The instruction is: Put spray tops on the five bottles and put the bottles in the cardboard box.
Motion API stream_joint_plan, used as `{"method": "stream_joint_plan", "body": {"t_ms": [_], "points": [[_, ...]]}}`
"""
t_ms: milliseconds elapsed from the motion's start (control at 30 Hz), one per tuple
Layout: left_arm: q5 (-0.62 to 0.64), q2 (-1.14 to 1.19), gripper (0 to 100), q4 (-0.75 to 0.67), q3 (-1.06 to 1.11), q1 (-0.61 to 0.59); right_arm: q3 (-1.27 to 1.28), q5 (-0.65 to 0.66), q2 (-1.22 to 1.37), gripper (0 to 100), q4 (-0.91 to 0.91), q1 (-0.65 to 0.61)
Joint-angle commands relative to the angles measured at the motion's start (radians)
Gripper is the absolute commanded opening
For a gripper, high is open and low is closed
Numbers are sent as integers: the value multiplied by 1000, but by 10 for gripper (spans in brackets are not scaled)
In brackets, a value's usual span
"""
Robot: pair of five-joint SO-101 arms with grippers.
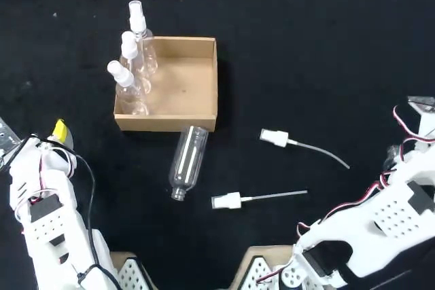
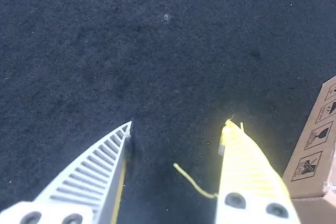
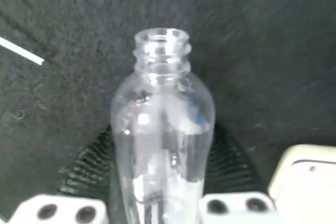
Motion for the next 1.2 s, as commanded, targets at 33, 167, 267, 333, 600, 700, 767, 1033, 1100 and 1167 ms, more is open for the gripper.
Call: {"method": "stream_joint_plan", "body": {"t_ms": [33, 167, 267, 333, 600, 700, 767, 1033, 1100, 1167], "points": [[-2, -21, 245, -20, -13, -10, -125, 8, -19, 25, -2, -68], [-2, -21, 245, -14, -18, -13, -180, -2, -41, 9, 114, -130], [-2, -23, 245, -9, -38, -39, -237, -98, -111, 11, 184, -175], [-2, -23, 245, 60, -87, -76, -246, -161, -183, 11, 187, -198], [-186, -21, 245, 663, -539, -42, -24, -272, -518, 11, 155, -273], [-259, -21, 245, 824, -673, 7, 88, -302, -622, 11, 64, -265], [-313, -21, 245, 904, -762, 44, 150, -307, -677, 11, 9, -245], [-382, -11, 245, 1152, -1244, 214, 248, -308, -800, 11, -74, -129], [-382, -11, 245, 1168, -1337, 312, 246, -308, -808, 10, -86, -100], [-382, -11, 245, 1175, -1380, 447, 248, -308, -808, 10, -92, -72]]}}
